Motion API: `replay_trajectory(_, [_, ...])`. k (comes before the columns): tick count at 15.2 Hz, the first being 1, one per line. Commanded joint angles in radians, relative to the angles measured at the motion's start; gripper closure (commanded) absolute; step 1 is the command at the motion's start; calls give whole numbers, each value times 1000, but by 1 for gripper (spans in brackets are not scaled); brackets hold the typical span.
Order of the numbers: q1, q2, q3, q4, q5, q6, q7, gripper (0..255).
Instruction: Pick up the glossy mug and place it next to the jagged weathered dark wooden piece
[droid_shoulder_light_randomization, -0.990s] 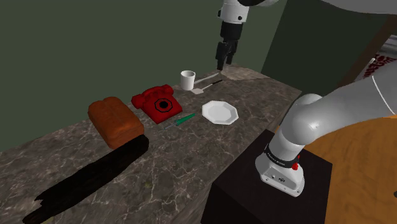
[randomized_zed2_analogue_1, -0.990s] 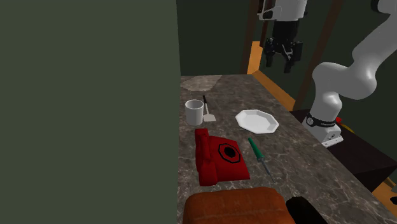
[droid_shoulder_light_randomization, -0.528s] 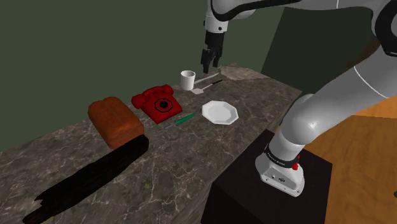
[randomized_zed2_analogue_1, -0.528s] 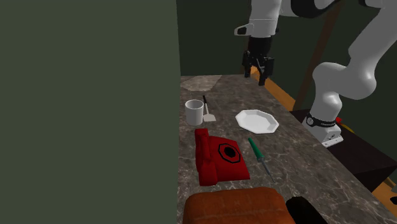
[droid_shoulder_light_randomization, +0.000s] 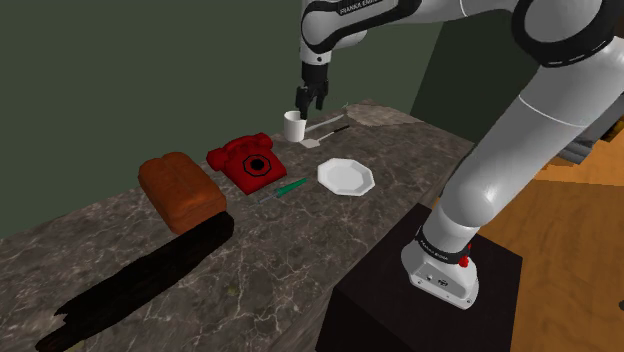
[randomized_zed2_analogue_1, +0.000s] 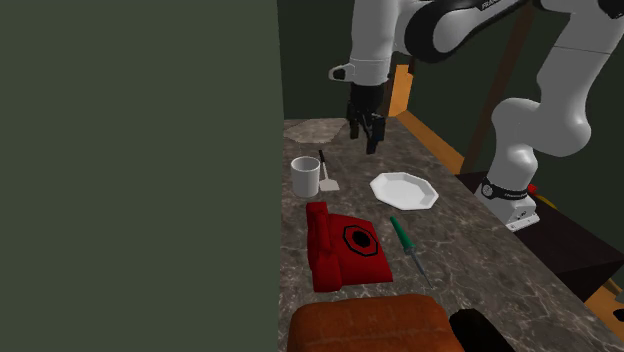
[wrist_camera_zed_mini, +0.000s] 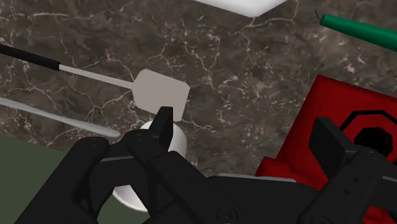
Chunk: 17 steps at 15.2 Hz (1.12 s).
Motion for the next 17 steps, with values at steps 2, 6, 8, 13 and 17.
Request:
replay_trajectory(2, [-6, 125, -4, 92, -16, 37, 2, 0])
replay_trajectory(6, [-11, 276, -10, 217, -36, 68, 7, 0])
replay_trajectory(8, [-12, 353, -14, 288, -45, 76, 8, 0])
replay_trajectory(13, [-14, 475, -20, 400, -57, 89, 10, 0])
replay_trajectory(17, [-16, 496, -21, 374, -58, 135, 11, 0])
